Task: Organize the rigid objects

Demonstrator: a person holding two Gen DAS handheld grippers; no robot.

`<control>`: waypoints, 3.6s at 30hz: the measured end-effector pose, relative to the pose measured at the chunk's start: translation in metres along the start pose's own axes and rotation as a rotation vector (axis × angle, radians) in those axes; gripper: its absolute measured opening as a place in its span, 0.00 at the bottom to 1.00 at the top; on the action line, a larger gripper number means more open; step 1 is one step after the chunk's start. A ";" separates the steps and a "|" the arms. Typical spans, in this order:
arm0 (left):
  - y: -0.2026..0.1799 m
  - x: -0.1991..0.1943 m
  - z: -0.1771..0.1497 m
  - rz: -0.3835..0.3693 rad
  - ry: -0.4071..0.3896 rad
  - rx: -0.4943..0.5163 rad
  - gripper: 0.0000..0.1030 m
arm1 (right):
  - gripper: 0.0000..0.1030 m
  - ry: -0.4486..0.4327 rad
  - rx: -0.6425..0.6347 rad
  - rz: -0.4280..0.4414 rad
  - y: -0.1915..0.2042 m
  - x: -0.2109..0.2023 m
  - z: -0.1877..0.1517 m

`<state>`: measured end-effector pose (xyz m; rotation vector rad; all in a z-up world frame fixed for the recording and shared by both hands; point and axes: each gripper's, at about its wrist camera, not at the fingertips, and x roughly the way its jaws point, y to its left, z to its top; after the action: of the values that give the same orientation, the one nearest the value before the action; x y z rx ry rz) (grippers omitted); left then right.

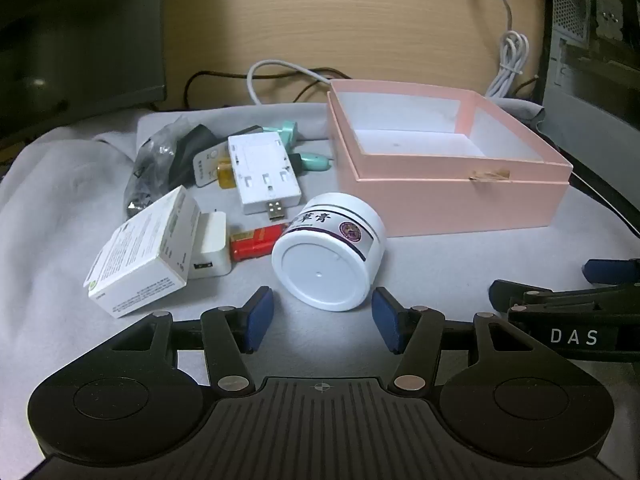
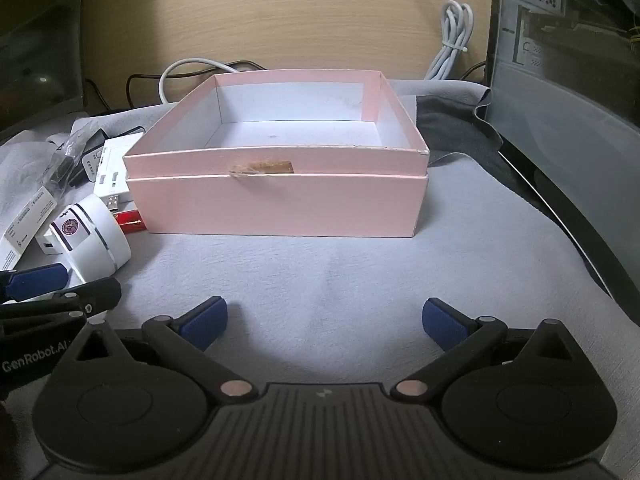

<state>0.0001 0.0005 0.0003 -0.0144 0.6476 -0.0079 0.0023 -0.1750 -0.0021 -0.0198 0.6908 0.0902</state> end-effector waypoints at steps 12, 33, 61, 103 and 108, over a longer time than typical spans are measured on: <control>-0.002 0.001 0.000 0.021 -0.004 0.029 0.59 | 1.00 -0.006 -0.003 0.004 0.003 0.002 0.000; -0.002 0.001 0.000 0.020 -0.004 0.027 0.59 | 1.00 -0.001 -0.004 0.003 0.004 0.002 0.001; -0.002 0.000 0.000 0.018 -0.004 0.025 0.59 | 1.00 -0.001 -0.002 0.005 0.004 0.003 0.002; 0.145 -0.092 0.014 0.003 -0.002 -0.222 0.53 | 0.83 0.004 -0.193 0.435 0.084 -0.011 0.076; 0.182 -0.088 0.018 0.007 -0.003 -0.284 0.53 | 0.44 0.044 -0.230 0.474 0.103 -0.003 0.074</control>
<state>-0.0586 0.1836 0.0642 -0.2858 0.6418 0.0907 0.0371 -0.0691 0.0580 -0.0784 0.7160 0.6256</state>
